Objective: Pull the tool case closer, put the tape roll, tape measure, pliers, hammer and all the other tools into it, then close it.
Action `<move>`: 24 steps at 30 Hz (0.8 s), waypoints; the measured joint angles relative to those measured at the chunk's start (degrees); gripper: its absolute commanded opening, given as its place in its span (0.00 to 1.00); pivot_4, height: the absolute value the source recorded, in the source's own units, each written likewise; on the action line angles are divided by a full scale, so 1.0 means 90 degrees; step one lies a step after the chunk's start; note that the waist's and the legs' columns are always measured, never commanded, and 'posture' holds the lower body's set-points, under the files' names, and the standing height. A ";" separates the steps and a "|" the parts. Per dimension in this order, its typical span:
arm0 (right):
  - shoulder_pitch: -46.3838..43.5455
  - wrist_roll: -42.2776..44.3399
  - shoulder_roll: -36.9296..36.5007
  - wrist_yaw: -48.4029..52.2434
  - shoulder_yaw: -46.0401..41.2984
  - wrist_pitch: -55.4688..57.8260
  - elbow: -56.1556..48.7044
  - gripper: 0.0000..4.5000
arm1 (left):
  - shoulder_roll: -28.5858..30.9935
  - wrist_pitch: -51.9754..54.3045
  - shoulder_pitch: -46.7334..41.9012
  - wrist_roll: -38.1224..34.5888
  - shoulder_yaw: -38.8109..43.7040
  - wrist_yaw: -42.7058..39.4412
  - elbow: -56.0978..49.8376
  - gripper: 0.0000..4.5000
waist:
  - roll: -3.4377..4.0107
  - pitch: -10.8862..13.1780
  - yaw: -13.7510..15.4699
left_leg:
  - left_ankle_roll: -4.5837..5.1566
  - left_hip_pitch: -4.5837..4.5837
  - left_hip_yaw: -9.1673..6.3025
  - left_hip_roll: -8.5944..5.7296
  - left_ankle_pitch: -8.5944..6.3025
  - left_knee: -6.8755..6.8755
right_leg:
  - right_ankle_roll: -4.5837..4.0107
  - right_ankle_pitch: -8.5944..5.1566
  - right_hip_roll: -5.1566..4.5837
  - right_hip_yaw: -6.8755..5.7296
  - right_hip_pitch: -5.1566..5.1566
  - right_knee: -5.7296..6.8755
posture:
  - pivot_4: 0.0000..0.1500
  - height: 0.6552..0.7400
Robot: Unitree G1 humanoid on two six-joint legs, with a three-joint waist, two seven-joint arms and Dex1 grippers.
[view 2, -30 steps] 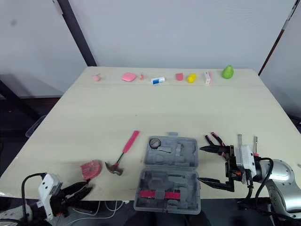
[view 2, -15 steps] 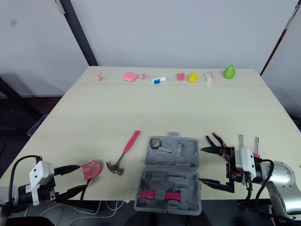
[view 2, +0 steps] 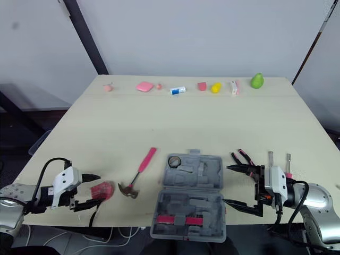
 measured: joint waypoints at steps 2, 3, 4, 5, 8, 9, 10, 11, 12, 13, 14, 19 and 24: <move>0.0000 0.0001 0.0000 -0.0014 0.0000 0.0000 -0.0003 1.00 | -0.0032 -0.0044 -0.0087 0.0001 -0.0050 -0.0038 0.0117 0.98 | 0.0000 0.0000 0.0003 | 0.0000 0.0001 0.0000 0.0000 0.0000 0.0001 | 0.0000 0.0000 0.0000 0.0000 0.0001 0.0001 | 1.00 1.00; -0.0003 0.0003 0.0007 -0.0030 0.0000 0.0000 -0.0012 1.00 | -0.0095 -0.0115 -0.0191 0.0001 -0.0088 -0.0085 0.0305 0.98 | 0.0000 0.0000 0.0007 | 0.0000 0.0002 0.0001 0.0000 0.0000 0.0003 | 0.0000 0.0000 0.0001 0.0000 0.0001 0.0004 | 1.00 1.00; -0.0009 0.0005 0.0013 -0.0040 -0.0001 0.0000 -0.0023 1.00 | -0.0156 -0.0231 -0.0280 0.0010 -0.0120 -0.0123 0.0532 0.98 | 0.0000 0.0000 0.0009 | 0.0000 0.0002 0.0000 -0.0001 0.0000 0.0004 | 0.0000 0.0000 0.0003 0.0000 0.0001 0.0005 | 1.00 1.00; -0.0010 0.0006 0.0017 -0.0050 -0.0001 0.0000 -0.0045 1.00 | -0.0207 -0.0345 -0.0341 0.0047 -0.0163 -0.0134 0.0763 0.98 | -0.0001 0.0000 0.0010 | 0.0000 0.0002 -0.0001 -0.0001 0.0000 0.0005 | 0.0000 0.0000 0.0005 0.0000 0.0001 0.0006 | 1.00 1.00; -0.0021 0.0009 0.0017 -0.0094 -0.0004 0.0002 -0.0069 1.00 | -0.0296 -0.0644 -0.0634 0.0080 -0.0279 -0.0226 0.1366 0.98 | -0.0001 -0.0001 0.0019 | 0.0001 0.0003 -0.0001 -0.0001 0.0000 0.0007 | 0.0001 0.0000 0.0006 0.0000 0.0002 0.0009 | 1.00 1.00; -0.0022 0.0009 0.0017 -0.0095 -0.0004 0.0002 -0.0069 1.00 | -0.0296 -0.0655 -0.0642 0.0083 -0.0284 -0.0231 0.1378 0.98 | 0.0000 -0.0001 0.0019 | 0.0001 0.0004 -0.0001 -0.0001 0.0000 0.0007 | 0.0001 0.0001 0.0006 0.0000 0.0002 0.0009 | 1.00 1.00; -0.0022 0.0012 0.0016 -0.0099 -0.0007 0.0003 -0.0069 1.00 | -0.0302 -0.0846 -0.0804 0.0151 -0.0349 -0.0266 0.1656 0.98 | 0.0001 -0.0002 0.0032 | 0.0001 0.0011 0.0000 -0.0002 0.0001 0.0007 | 0.0001 0.0001 0.0006 0.0001 0.0006 0.0011 | 1.00 1.00; -0.0044 0.0012 0.0014 -0.0099 -0.0006 0.0009 -0.0070 1.00 | -0.0353 -0.1028 -0.1017 0.0222 -0.0384 -0.0283 0.1977 0.98 | 0.0008 -0.0006 0.0046 | 0.0001 0.0017 0.0001 -0.0005 0.0001 0.0008 | 0.0000 0.0001 0.0008 0.0001 0.0010 0.0013 | 1.00 1.00; -0.0070 0.0020 -0.0010 -0.0102 -0.0012 0.0018 -0.0070 1.00 | -0.0417 -0.1256 -0.1248 0.0282 -0.0464 -0.0308 0.2332 0.98 | 0.0020 -0.0012 0.0055 | 0.0001 0.0025 0.0002 -0.0005 0.0001 0.0009 | 0.0001 0.0001 0.0009 0.0003 0.0017 0.0015 | 1.00 1.00; -0.0079 0.0022 -0.0010 -0.0103 -0.0013 0.0020 -0.0070 1.00 | -0.0430 -0.1307 -0.1295 0.0299 -0.0489 -0.0308 0.2403 0.98 | 0.0032 -0.0014 0.0072 | 0.0001 0.0041 0.0002 -0.0007 0.0001 0.0009 | 0.0001 0.0001 0.0010 0.0003 0.0035 0.0014 | 1.00 1.00; -0.0081 0.0026 -0.0014 -0.0104 -0.0013 0.0023 -0.0070 1.00 | -0.0449 -0.1367 -0.1356 0.0314 -0.0518 -0.0313 0.2503 0.98 | 0.0036 -0.0013 0.0084 | 0.0001 0.0059 0.0004 -0.0006 0.0001 0.0007 | 0.0000 0.0000 0.0010 0.0003 0.0050 0.0013 | 1.00 1.00; -0.0082 0.0036 -0.0046 -0.0141 -0.0017 0.0027 -0.0077 1.00 | -0.0539 -0.1847 -0.1643 0.0429 -0.0626 -0.0316 0.3034 0.98 | 0.0074 -0.0033 0.0152 | 0.0001 0.0086 0.0014 -0.0001 0.0001 0.0005 | 0.0001 -0.0001 0.0012 0.0015 0.0072 0.0014 | 1.00 1.00; -0.0079 0.0036 -0.0049 -0.0159 -0.0018 0.0026 -0.0080 1.00 | -0.0531 -0.1971 -0.1786 0.0615 -0.0804 -0.0253 0.3152 0.98 | 0.0128 -0.0066 0.0156 | 0.0001 0.0088 0.0018 -0.0005 0.0001 0.0004 | 0.0001 -0.0001 0.0016 0.0022 0.0073 0.0014 | 1.00 1.00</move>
